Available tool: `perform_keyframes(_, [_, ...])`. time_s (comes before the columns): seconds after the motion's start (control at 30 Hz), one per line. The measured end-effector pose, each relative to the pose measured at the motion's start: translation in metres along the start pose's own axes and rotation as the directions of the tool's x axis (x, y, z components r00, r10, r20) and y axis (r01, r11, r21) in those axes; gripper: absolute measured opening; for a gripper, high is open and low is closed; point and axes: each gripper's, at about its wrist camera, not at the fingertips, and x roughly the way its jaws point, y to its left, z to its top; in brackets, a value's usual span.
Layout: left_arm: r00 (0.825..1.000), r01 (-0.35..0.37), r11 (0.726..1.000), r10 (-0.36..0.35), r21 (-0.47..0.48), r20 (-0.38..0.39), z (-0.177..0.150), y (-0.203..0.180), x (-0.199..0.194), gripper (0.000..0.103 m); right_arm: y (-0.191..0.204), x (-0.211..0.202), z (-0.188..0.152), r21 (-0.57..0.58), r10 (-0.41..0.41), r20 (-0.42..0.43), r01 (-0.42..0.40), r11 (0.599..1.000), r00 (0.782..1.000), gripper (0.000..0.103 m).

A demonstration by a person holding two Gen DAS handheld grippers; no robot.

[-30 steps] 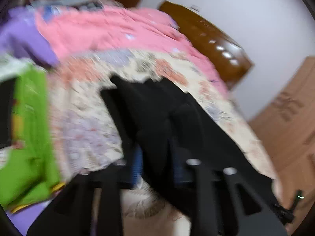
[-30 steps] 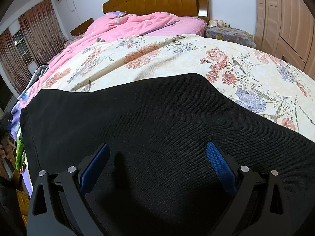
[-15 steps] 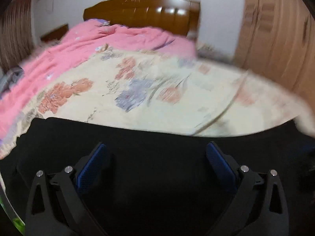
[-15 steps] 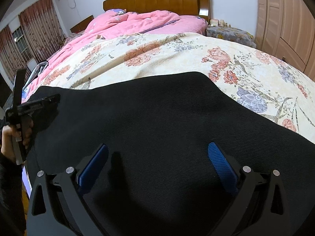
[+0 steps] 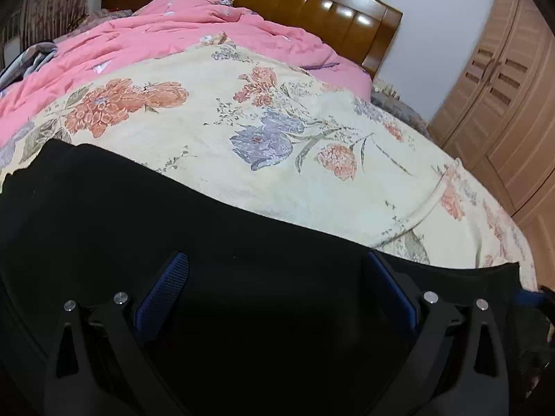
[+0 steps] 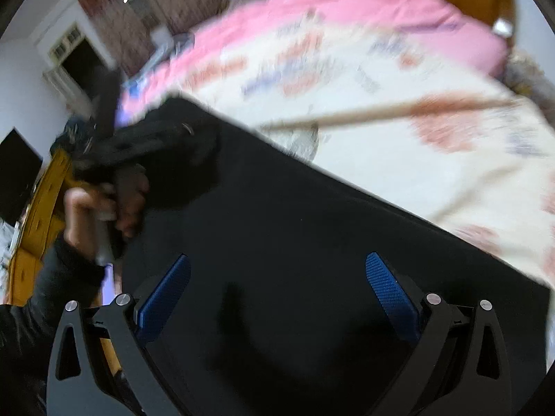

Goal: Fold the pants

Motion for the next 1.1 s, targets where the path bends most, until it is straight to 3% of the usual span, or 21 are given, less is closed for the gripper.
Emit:
perform_keyframes(0.07, [1.000, 0.016, 1.000, -0.016, -0.018, 0.013, -0.001, 0.004, -0.002, 0.100, 0.000, -0.005, 0.010, -0.057, -0.067, 0.074, 0.072, 0.996, 0.995, 0.096])
perform_keyframes(0.1, [1.000, 0.024, 0.999, -0.024, -0.029, 0.019, -0.001, 0.007, -0.004, 0.100, -0.008, -0.010, 0.015, -0.016, -0.140, 0.090, 0.142, 0.990, 0.986, 0.097])
perform_keyframes(0.13, [0.999, 0.036, 0.999, -0.035, -0.038, 0.026, -0.001, 0.009, -0.004, 0.100, -0.013, -0.015, 0.017, 0.018, -0.127, 0.108, 0.126, 0.992, 0.986, 0.097])
perform_keyframes(0.2, [0.997, 0.059, 0.997, -0.057, -0.046, 0.047, -0.003, 0.012, -0.008, 0.100, -0.016, -0.027, 0.018, 0.010, 0.004, 0.171, -0.006, 1.000, 0.985, 0.095])
perform_keyframes(0.23, [0.995, 0.077, 0.996, -0.073, -0.054, 0.069, -0.004, 0.014, -0.011, 0.100, -0.012, -0.028, 0.019, -0.026, -0.003, 0.185, 0.008, 1.000, 0.983, 0.087])
perform_keyframes(0.27, [0.991, 0.097, 0.992, -0.089, -0.079, 0.096, -0.006, 0.019, -0.016, 0.100, -0.006, -0.025, 0.022, -0.088, -0.057, 0.184, 0.074, 0.993, 0.981, 0.070])
perform_keyframes(0.33, [0.982, 0.142, 0.982, -0.124, -0.124, 0.143, -0.008, 0.029, -0.022, 0.100, 0.003, -0.010, 0.027, -0.177, -0.128, 0.143, 0.153, 0.972, 0.981, 0.048])
perform_keyframes(0.5, [0.972, 0.155, 0.973, -0.119, -0.171, 0.201, -0.011, 0.039, -0.032, 0.100, 0.011, 0.024, 0.038, -0.277, -0.106, 0.078, 0.124, 0.953, 0.991, 0.040])
perform_keyframes(0.6, [0.962, 0.163, 0.968, -0.113, -0.190, 0.250, -0.014, 0.043, -0.040, 0.100, 0.019, 0.033, 0.037, -0.327, -0.117, 0.089, 0.140, 0.934, 0.989, 0.028])
perform_keyframes(0.63, [0.959, 0.170, 0.966, -0.116, -0.196, 0.258, -0.014, 0.045, -0.041, 0.100, 0.024, 0.032, 0.035, -0.341, -0.126, 0.102, 0.154, 0.927, 0.987, 0.013])
perform_keyframes(0.67, [0.956, 0.180, 0.962, -0.122, -0.203, 0.269, -0.015, 0.048, -0.043, 0.100, 0.028, 0.030, 0.034, -0.355, -0.157, 0.128, 0.193, 0.915, 0.979, 0.006])
perform_keyframes(0.73, [0.954, 0.184, 0.961, -0.123, -0.208, 0.274, -0.015, 0.049, -0.044, 0.100, 0.034, 0.020, 0.035, -0.353, -0.191, 0.180, 0.245, 0.903, 0.965, 0.006])
perform_keyframes(0.9, [0.959, 0.171, 0.963, -0.114, -0.210, 0.259, -0.014, 0.048, -0.041, 0.100, 0.018, 0.034, 0.038, -0.254, -0.185, 0.157, 0.221, 0.942, 0.970, 0.009])
perform_keyframes(0.93, [0.961, 0.166, 0.963, -0.110, -0.211, 0.253, -0.013, 0.048, -0.040, 0.100, 0.016, 0.032, 0.038, -0.229, -0.173, 0.152, 0.205, 0.952, 0.973, 0.018])
perform_keyframes(0.97, [0.964, 0.156, 0.965, -0.103, -0.210, 0.244, -0.013, 0.047, -0.039, 0.100, 0.013, 0.029, 0.039, -0.200, -0.178, 0.148, 0.206, 0.958, 0.973, 0.040])
perform_keyframes(1.0, [0.966, 0.152, 0.966, -0.100, -0.210, 0.238, -0.013, 0.047, -0.038, 0.100, 0.012, 0.025, 0.041, -0.168, -0.195, 0.152, 0.220, 0.961, 0.969, 0.049])
perform_keyframes(1.03, [0.967, 0.149, 0.966, -0.098, -0.211, 0.235, -0.012, 0.047, -0.038, 0.100, 0.014, 0.014, 0.039, -0.144, -0.191, 0.186, 0.219, 0.965, 0.964, 0.055])
perform_keyframes(1.1, [0.970, 0.142, 0.967, -0.093, -0.210, 0.227, -0.012, 0.047, -0.036, 0.100, 0.024, -0.003, 0.034, -0.148, -0.138, 0.241, 0.176, 0.973, 0.961, 0.056])
